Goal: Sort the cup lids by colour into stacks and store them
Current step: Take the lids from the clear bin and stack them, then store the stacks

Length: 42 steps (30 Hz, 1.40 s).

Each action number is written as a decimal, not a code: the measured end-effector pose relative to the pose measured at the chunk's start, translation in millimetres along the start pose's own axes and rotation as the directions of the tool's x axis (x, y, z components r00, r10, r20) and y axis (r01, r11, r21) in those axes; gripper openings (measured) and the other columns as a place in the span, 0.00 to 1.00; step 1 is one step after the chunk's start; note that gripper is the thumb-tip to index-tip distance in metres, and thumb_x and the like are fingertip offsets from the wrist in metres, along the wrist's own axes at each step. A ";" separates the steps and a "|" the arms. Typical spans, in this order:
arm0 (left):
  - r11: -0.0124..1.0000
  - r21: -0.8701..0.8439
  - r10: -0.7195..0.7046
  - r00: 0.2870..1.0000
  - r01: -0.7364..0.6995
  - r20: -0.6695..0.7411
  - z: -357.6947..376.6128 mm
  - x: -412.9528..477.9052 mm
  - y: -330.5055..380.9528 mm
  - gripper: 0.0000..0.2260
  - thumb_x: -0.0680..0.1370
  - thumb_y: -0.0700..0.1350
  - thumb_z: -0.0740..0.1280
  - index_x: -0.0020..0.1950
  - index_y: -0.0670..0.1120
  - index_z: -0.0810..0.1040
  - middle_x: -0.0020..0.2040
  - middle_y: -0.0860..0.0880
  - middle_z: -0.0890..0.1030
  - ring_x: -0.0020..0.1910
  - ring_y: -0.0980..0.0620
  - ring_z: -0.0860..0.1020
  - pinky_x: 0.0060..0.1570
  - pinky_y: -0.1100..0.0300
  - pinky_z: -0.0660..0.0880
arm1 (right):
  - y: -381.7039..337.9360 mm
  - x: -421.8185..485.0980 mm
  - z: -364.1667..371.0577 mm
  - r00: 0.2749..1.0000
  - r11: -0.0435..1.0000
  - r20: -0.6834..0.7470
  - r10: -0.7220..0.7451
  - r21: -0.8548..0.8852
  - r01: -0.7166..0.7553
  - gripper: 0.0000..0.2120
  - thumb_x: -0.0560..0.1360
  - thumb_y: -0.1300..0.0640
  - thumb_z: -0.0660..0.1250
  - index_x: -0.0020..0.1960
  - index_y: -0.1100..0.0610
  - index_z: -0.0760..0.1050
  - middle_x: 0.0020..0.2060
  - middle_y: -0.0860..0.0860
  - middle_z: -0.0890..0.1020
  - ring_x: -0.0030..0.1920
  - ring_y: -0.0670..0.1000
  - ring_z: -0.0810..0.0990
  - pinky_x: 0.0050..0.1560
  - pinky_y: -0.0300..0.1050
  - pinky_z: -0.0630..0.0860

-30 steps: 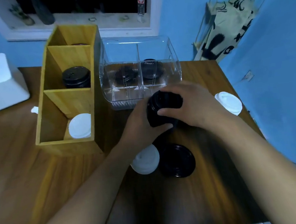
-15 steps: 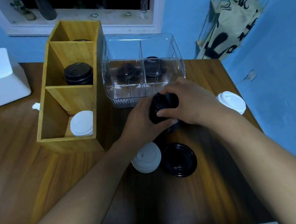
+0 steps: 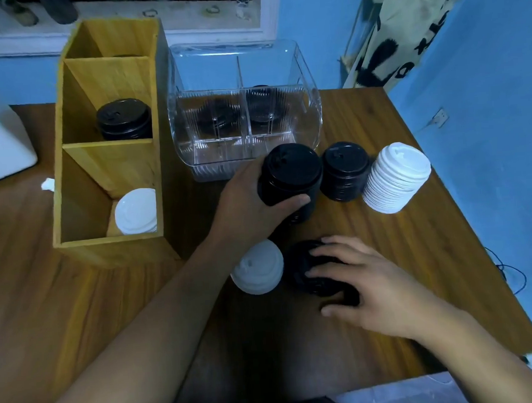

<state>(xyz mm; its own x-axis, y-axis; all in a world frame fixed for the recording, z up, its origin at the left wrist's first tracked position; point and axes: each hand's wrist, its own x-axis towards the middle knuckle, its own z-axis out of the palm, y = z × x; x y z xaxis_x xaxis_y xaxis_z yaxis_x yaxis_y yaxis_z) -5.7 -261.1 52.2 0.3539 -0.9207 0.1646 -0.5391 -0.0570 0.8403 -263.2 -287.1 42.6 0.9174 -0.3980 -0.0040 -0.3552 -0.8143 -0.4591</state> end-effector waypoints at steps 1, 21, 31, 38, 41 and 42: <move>1.000 -0.004 0.001 1.000 -0.001 -0.002 0.4 -1.0 -0.3 0.35 0.69 0.65 0.76 0.73 0.56 0.71 0.65 0.58 0.75 0.65 0.60 0.72 0.66 0.57 0.72 | 2.2 -2.1 1.2 1.000 1.000 -0.027 0.000 -0.002 0.000 0.22 0.76 0.39 0.68 0.67 0.46 0.78 0.69 0.43 0.74 0.76 0.47 0.63 0.73 0.51 0.69; 1.000 -0.009 0.022 1.000 -0.022 -0.019 4.3 -13.2 0.8 0.32 0.70 0.64 0.76 0.71 0.56 0.70 0.64 0.59 0.75 0.65 0.60 0.73 0.65 0.53 0.74 | -1.7 -0.4 -19.5 0.786 0.805 -0.264 0.560 -0.054 -0.591 0.37 0.70 0.23 0.58 0.69 0.45 0.71 0.56 0.45 0.74 0.59 0.49 0.71 0.59 0.48 0.74; 0.999 0.021 0.032 0.999 -0.032 -0.001 3.5 -13.4 3.4 0.35 0.70 0.63 0.76 0.72 0.55 0.70 0.63 0.60 0.74 0.63 0.64 0.71 0.60 0.69 0.69 | -27.6 25.3 -98.6 0.909 0.921 -0.268 0.318 0.315 -0.229 0.36 0.63 0.36 0.76 0.69 0.36 0.72 0.62 0.31 0.76 0.65 0.35 0.73 0.64 0.32 0.70; 0.999 -0.037 -0.024 1.000 0.023 -0.010 3.3 -16.2 2.7 0.34 0.69 0.63 0.77 0.71 0.58 0.69 0.60 0.63 0.73 0.60 0.66 0.72 0.58 0.63 0.73 | -22.3 119.5 -128.2 0.995 0.994 0.010 0.098 -0.039 -0.098 0.36 0.70 0.42 0.76 0.75 0.41 0.68 0.72 0.36 0.70 0.71 0.40 0.64 0.70 0.39 0.61; 0.998 -0.055 -0.032 0.999 0.032 -0.007 3.9 -14.2 1.8 0.34 0.68 0.63 0.77 0.70 0.58 0.71 0.60 0.60 0.75 0.59 0.64 0.73 0.58 0.61 0.74 | -13.7 130.6 -119.4 0.995 0.993 0.066 0.074 -0.095 -0.067 0.35 0.72 0.44 0.76 0.76 0.42 0.68 0.75 0.38 0.68 0.71 0.38 0.62 0.71 0.35 0.57; 0.998 -0.052 -0.031 0.999 0.031 -0.011 4.5 -13.6 1.2 0.34 0.68 0.64 0.77 0.70 0.58 0.71 0.60 0.60 0.75 0.59 0.63 0.73 0.58 0.61 0.74 | -11.5 130.9 -117.8 0.995 0.994 0.062 0.075 -0.087 -0.069 0.34 0.73 0.45 0.76 0.76 0.42 0.68 0.75 0.38 0.68 0.71 0.36 0.62 0.69 0.30 0.56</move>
<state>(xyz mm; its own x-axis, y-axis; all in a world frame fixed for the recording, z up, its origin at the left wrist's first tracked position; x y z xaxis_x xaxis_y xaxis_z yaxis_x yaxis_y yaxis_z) -14.6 -250.4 48.7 0.3786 -0.9143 0.1438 -0.4876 -0.0650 0.8707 -160.1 -379.6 152.1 0.8976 -0.4308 -0.0929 -0.4321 -0.8186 -0.3784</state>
